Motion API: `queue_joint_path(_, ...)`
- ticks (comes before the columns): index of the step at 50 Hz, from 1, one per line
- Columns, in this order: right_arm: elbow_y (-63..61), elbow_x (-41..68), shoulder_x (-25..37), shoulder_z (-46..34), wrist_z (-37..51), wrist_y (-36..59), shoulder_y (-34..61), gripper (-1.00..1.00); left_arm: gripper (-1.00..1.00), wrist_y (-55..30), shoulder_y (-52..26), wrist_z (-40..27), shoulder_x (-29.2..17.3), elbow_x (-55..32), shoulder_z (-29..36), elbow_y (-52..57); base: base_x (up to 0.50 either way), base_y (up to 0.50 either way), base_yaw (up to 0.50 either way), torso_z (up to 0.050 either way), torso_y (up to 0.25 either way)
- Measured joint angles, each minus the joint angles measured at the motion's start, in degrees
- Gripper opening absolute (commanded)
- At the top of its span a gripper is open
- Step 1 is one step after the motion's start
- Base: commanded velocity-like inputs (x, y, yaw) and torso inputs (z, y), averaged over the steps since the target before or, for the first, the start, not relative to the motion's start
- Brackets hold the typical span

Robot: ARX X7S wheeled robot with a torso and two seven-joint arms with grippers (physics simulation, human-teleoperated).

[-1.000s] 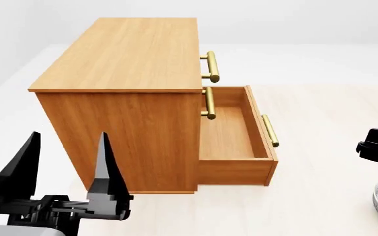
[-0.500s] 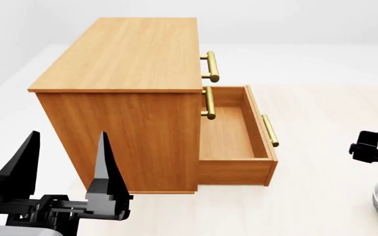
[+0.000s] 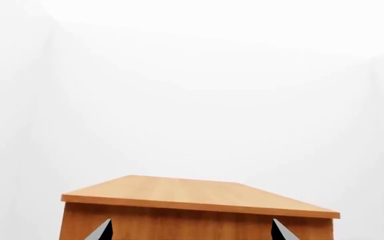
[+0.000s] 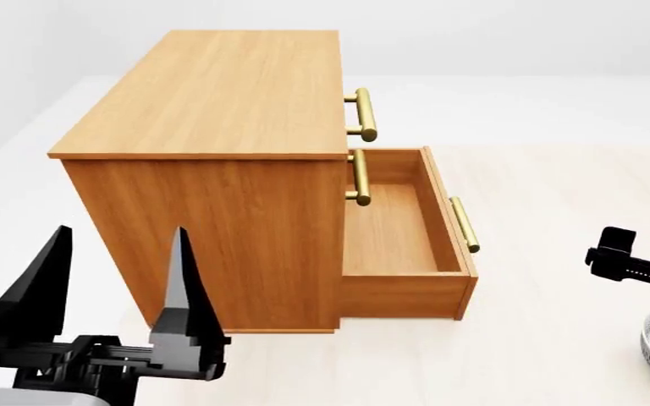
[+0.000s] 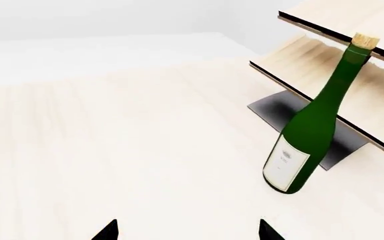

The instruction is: Put the bowl on top of the cabinet.

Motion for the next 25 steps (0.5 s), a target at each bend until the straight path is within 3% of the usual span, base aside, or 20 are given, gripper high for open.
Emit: queue_joint_path(25, 4.20, 1.65, -2.37, 1.10, 2.35, 5.03, 3.58, 1.00, 1.00, 0.17, -0.19, -0.54, -0.64, -0.33, 0.57, -0.20, 0.00, 0.00, 0.00, 0.000, 0.000)
